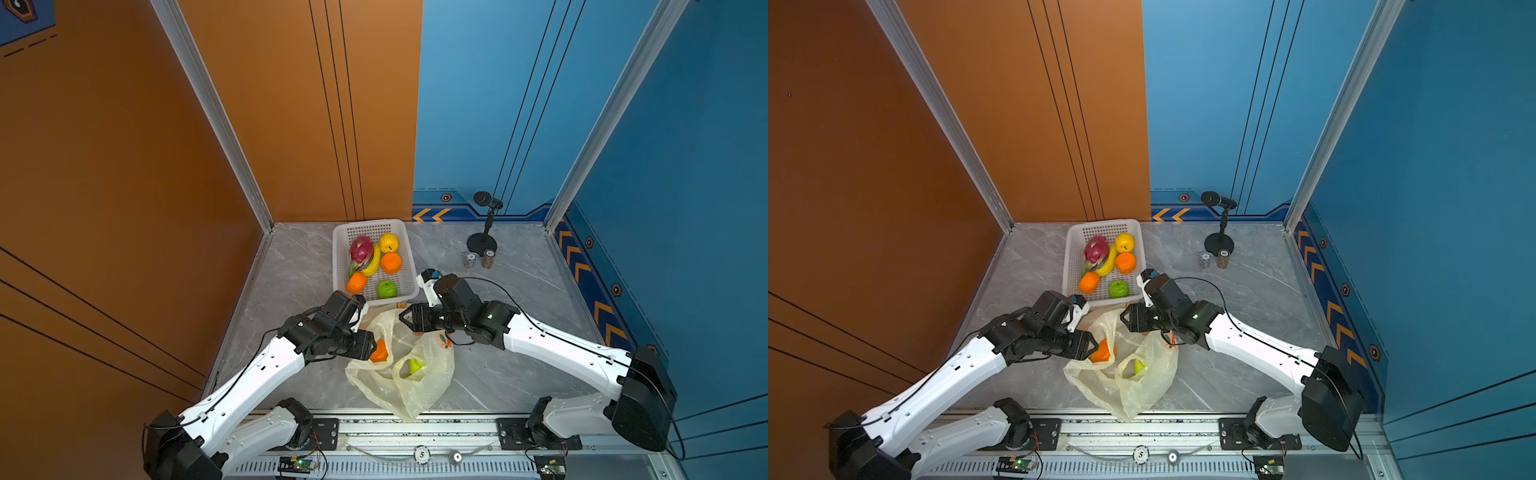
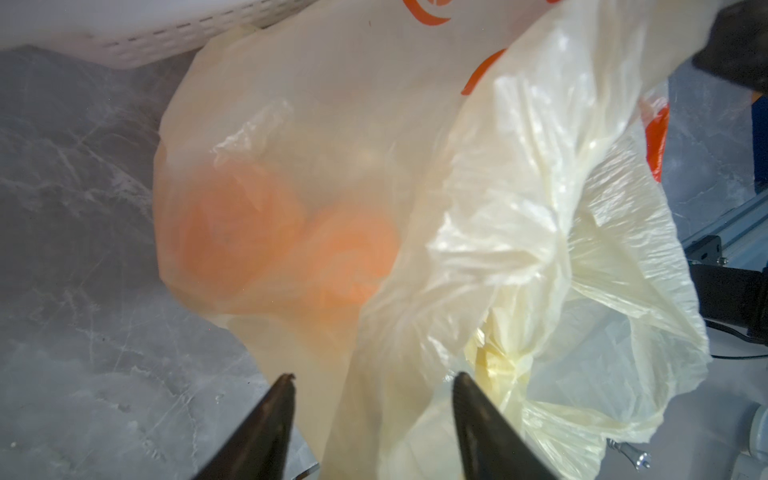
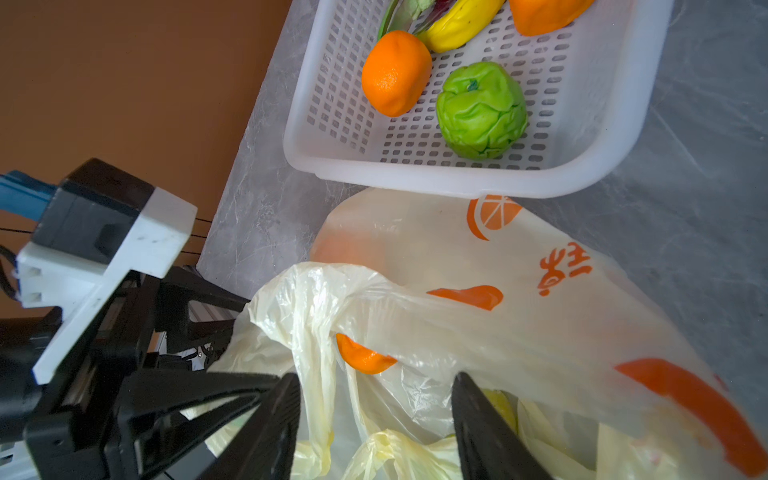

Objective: Untie the knot of the plastic bag and take out the fruit
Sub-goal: 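Release the green fruit in the basket and move both grippers to the bag, then hold the bag side with the left gripper while the right grasps the orange inside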

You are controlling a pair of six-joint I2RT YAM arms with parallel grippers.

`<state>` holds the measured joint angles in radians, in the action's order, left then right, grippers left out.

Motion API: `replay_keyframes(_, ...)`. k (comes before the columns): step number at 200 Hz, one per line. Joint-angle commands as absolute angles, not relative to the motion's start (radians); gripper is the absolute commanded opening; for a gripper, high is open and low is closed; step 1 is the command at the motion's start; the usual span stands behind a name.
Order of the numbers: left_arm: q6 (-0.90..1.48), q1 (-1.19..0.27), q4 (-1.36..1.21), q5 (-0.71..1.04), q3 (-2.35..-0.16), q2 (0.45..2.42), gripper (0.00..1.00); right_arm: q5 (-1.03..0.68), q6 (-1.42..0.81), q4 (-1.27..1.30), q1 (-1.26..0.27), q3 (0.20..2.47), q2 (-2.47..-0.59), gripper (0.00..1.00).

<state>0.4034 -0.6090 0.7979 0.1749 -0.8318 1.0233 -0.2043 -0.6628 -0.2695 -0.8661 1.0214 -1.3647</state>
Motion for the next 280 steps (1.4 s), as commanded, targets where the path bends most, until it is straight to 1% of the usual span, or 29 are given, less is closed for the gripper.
replay_keyframes(1,0.398,-0.613,0.766,0.129,-0.820,1.028,0.39,-0.173,-0.607,-0.258,-0.881,1.011,-1.359,0.59)
replay_keyframes(13,0.402,-0.612,0.767,0.104,-0.824,1.026,0.32,-0.168,-0.587,-0.258,-0.890,1.009,-1.354,0.59)
replay_keyframes(42,0.419,-0.610,0.755,0.046,-0.836,1.002,0.25,-0.155,-0.509,-0.244,-0.931,1.001,-1.347,0.60)
replay_keyframes(62,0.434,-0.609,0.744,0.003,-0.841,0.984,0.15,-0.145,-0.443,-0.231,-0.972,1.000,-1.353,0.61)
replay_keyframes(86,0.464,-0.604,0.743,-0.048,-0.847,0.980,0.09,-0.144,-0.395,-0.201,-1.014,0.995,-1.379,0.61)
replay_keyframes(137,0.528,-0.592,0.729,-0.120,-0.829,0.976,0.08,-0.128,-0.292,-0.159,-1.096,0.991,-1.476,0.63)
replay_keyframes(164,0.550,-0.580,0.720,-0.133,-0.806,0.976,0.08,-0.086,-0.275,-0.150,-1.114,1.000,-1.537,0.67)
replay_keyframes(176,0.552,-0.576,0.718,-0.139,-0.795,0.975,0.08,-0.055,-0.277,-0.153,-1.115,1.007,-1.563,0.74)
replay_keyframes(192,0.559,-0.569,0.720,-0.140,-0.782,0.971,0.09,-0.023,-0.271,-0.142,-1.117,1.009,-1.591,0.78)
replay_keyframes(223,0.569,-0.552,0.718,-0.136,-0.763,0.957,0.09,0.014,-0.248,-0.110,-1.119,1.027,-1.647,0.81)
replay_keyframes(243,0.583,-0.536,0.725,-0.133,-0.749,0.953,0.11,0.029,-0.230,-0.093,-1.122,1.042,-1.684,0.82)
replay_keyframes(280,0.595,-0.513,0.732,-0.128,-0.732,0.950,0.11,0.070,-0.187,-0.059,-1.130,1.067,-1.752,0.84)
